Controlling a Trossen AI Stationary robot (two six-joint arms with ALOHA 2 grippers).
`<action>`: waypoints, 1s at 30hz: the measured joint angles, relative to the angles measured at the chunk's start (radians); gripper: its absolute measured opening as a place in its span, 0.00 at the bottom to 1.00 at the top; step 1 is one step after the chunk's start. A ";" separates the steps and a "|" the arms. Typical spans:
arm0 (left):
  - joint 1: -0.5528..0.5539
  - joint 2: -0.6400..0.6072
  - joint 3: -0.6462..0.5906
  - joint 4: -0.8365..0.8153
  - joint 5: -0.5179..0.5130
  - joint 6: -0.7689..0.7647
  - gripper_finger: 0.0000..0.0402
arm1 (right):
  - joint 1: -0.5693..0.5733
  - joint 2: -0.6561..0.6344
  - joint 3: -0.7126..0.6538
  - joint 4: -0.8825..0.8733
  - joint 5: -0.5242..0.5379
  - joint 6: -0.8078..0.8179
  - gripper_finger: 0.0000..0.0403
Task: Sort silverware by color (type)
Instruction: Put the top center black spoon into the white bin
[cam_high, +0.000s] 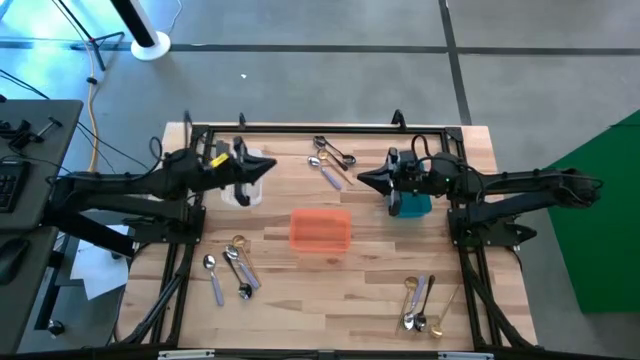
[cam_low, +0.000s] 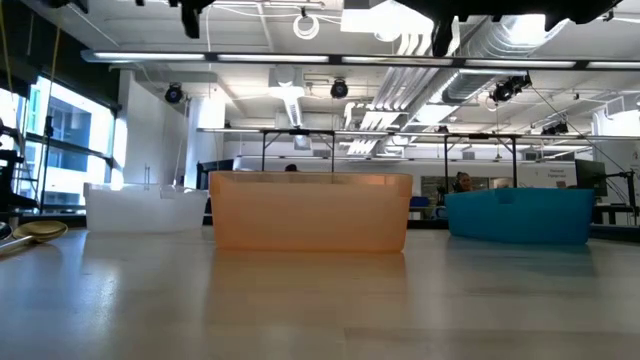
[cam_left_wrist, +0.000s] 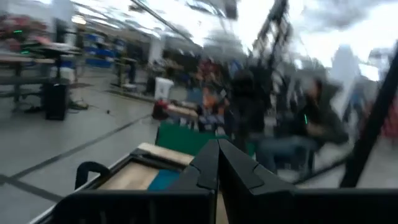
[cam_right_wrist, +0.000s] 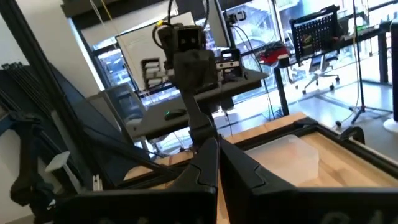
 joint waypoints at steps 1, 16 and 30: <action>0.000 0.017 0.012 -0.003 0.027 0.021 0.00 | 0.000 0.012 0.000 0.029 0.000 0.000 0.00; 0.000 0.058 0.029 -0.035 0.065 -0.084 0.00 | -0.022 0.171 0.178 -0.147 -0.044 -0.238 0.00; 0.000 0.058 0.029 -0.037 0.065 -0.083 0.00 | -0.026 0.172 0.178 -0.149 -0.058 -0.213 0.00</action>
